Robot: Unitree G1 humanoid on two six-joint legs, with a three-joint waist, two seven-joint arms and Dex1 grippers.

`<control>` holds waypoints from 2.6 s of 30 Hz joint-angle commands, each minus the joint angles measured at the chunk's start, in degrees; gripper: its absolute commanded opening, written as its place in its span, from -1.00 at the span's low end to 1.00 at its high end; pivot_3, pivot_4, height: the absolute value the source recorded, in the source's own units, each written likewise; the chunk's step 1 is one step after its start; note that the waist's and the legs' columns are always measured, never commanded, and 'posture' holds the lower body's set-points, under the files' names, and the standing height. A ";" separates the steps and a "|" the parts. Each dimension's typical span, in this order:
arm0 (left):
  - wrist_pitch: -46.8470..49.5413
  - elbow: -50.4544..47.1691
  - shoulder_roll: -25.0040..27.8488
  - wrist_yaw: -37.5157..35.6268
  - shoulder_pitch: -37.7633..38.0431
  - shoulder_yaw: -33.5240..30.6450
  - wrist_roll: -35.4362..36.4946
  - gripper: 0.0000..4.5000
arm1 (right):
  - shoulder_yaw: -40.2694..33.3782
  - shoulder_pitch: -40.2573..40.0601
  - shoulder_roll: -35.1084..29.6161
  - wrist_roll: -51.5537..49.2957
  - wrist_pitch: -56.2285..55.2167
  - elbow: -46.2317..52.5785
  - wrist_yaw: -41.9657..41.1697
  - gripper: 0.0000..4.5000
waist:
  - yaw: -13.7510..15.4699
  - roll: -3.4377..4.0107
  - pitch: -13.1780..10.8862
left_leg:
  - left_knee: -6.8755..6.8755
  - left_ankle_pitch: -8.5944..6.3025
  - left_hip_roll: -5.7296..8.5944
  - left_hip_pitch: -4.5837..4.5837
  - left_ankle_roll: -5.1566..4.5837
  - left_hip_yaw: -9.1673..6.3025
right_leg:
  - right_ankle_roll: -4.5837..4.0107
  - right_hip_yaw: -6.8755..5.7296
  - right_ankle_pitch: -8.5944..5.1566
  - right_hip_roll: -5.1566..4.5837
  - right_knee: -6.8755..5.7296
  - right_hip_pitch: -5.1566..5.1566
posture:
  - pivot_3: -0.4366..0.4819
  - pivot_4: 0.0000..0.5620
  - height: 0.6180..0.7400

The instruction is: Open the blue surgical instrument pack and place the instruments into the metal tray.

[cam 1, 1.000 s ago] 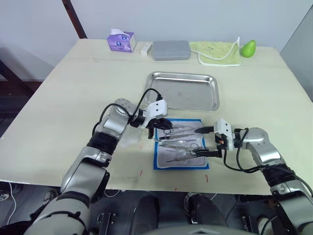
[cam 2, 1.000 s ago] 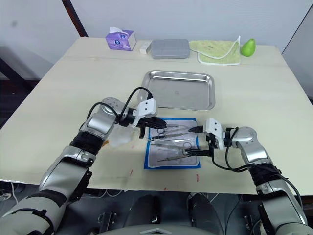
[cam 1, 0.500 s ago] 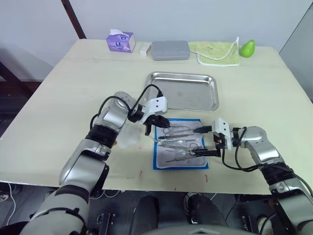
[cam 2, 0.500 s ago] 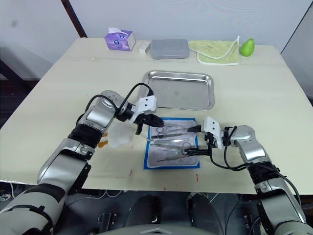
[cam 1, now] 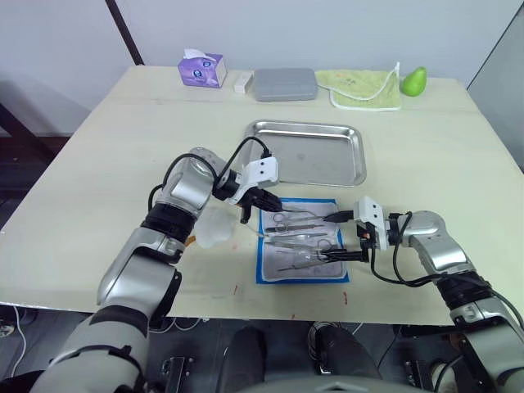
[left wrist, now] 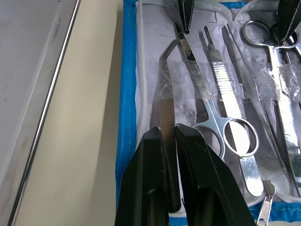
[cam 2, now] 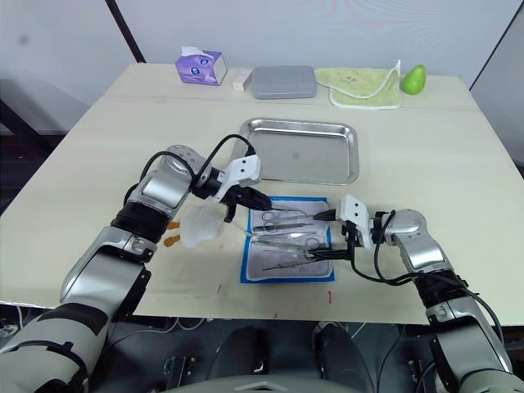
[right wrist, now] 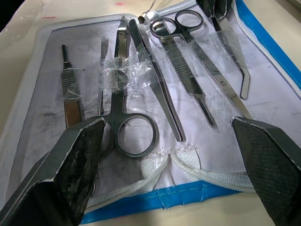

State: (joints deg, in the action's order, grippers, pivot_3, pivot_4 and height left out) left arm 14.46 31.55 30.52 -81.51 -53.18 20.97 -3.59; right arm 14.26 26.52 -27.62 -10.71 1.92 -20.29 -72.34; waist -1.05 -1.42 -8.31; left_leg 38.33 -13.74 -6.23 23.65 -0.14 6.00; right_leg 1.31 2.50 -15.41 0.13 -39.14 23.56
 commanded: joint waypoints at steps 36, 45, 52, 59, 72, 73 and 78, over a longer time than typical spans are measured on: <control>33.43 -35.28 0.49 40.09 13.55 -23.47 10.67 -0.99 | 4.76 -1.59 -1.29 5.21 2.22 -6.01 -0.25 1.00 | 0.51 -0.77 0.76 | -0.01 0.00 -0.02 -0.04 0.00 -0.04 | -0.03 -0.09 -0.02 -0.08 -0.04 -0.08 | -0.05 -0.47 1.00; 39.66 -22.80 -15.98 66.41 3.43 -25.03 5.15 -0.99 | 4.71 -0.87 -1.91 5.09 2.35 -6.48 -0.73 1.00 | 0.34 -0.52 0.89 | -0.04 0.00 0.04 -0.06 0.00 -0.06 | -0.02 -0.04 -0.01 -0.07 0.02 -0.12 | -0.05 -0.47 1.00; 28.95 -6.02 -21.33 76.50 -1.95 -27.49 5.02 -0.99 | 4.44 -1.31 -2.79 5.05 2.43 -6.19 -0.48 1.00 | 0.70 -0.52 0.90 | -0.02 0.00 0.08 -0.01 0.01 -0.11 | 0.00 -0.11 0.01 -0.12 0.08 -0.12 | -0.05 -0.47 1.00; 23.61 2.51 -22.94 78.04 -3.66 -27.79 5.79 -0.99 | 4.46 -1.68 -2.76 4.87 2.73 -5.62 -0.41 1.00 | 0.65 -0.51 0.90 | -0.03 0.01 0.10 -0.02 0.02 -0.11 | 0.00 -0.13 0.01 -0.13 0.09 -0.14 | -0.05 -0.47 1.00; 22.59 4.65 -23.16 78.40 -4.94 -28.24 7.06 -0.54 | 4.39 -1.70 -2.86 4.78 3.02 -5.35 -0.44 1.00 | 0.63 -0.51 0.91 | -0.04 0.01 0.11 0.00 0.04 -0.12 | 0.01 -0.15 0.01 -0.13 0.10 -0.14 | -0.05 -0.47 1.00; 23.47 3.28 -23.07 78.06 -4.67 -28.33 7.50 -0.54 | 4.31 -1.64 -2.90 4.73 3.05 -5.40 -0.46 1.00 | 0.62 -0.51 0.90 | -0.04 0.01 0.11 0.00 0.04 -0.12 | 0.01 -0.15 0.01 -0.13 0.10 -0.14 | -0.05 -0.47 1.00; 28.60 -5.05 -22.04 74.72 -2.47 -28.39 10.47 -0.54 | 4.15 -1.63 -2.91 4.64 2.97 -5.40 -0.39 1.00 | 0.59 -0.51 0.90 | -0.04 0.06 0.11 0.01 0.12 -0.13 | 0.01 -0.16 0.01 -0.13 0.10 -0.14 | -0.05 -0.47 1.00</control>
State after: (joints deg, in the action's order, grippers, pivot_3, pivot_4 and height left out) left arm 42.19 30.08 7.86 -5.75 -55.47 -6.89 5.87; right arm 15.71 27.95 -29.06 -10.51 2.27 -22.12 -73.40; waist -0.47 -1.93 -7.41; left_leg 38.30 -13.68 -6.12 23.66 -0.01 5.86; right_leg 1.32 2.34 -15.40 0.00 -39.04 23.42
